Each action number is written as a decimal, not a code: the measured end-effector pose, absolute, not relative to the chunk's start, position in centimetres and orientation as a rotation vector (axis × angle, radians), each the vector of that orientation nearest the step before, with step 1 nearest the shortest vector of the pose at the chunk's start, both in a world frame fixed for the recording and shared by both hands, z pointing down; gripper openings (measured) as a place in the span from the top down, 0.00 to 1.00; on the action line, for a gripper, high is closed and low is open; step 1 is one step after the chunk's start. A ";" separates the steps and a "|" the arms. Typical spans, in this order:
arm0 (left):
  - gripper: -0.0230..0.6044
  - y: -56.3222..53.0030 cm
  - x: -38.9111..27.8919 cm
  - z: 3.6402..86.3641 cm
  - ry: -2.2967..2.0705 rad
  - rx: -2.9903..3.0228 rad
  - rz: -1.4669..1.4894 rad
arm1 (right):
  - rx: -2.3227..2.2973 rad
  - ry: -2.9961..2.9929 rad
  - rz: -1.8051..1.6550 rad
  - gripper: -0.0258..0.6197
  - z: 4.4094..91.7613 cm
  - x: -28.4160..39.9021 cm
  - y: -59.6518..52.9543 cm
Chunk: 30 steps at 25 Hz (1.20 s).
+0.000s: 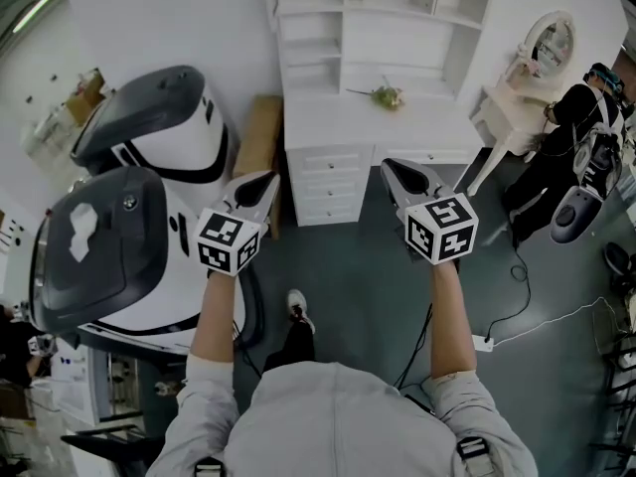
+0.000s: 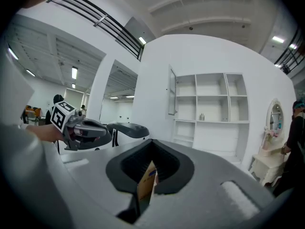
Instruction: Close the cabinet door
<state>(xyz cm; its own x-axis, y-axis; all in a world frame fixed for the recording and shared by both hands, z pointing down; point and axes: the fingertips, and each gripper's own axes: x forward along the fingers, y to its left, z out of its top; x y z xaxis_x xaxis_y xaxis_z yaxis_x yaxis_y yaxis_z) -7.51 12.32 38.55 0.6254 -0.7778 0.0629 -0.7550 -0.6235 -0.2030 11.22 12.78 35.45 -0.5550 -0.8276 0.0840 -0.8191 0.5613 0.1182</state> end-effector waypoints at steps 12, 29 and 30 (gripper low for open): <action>0.93 -4.4 -8.4 37.9 1.199 -2.694 -0.258 | 1.445 -2.637 -0.100 0.96 34.4 8.7 -3.4; 0.93 -20.8 -15.7 37.0 1.279 -2.713 -0.204 | 1.404 -2.641 -0.104 0.95 32.3 1.6 -19.7; 0.93 -21.3 -16.1 37.1 1.283 -2.712 -0.206 | 1.405 -2.646 -0.105 0.95 32.1 1.2 -20.3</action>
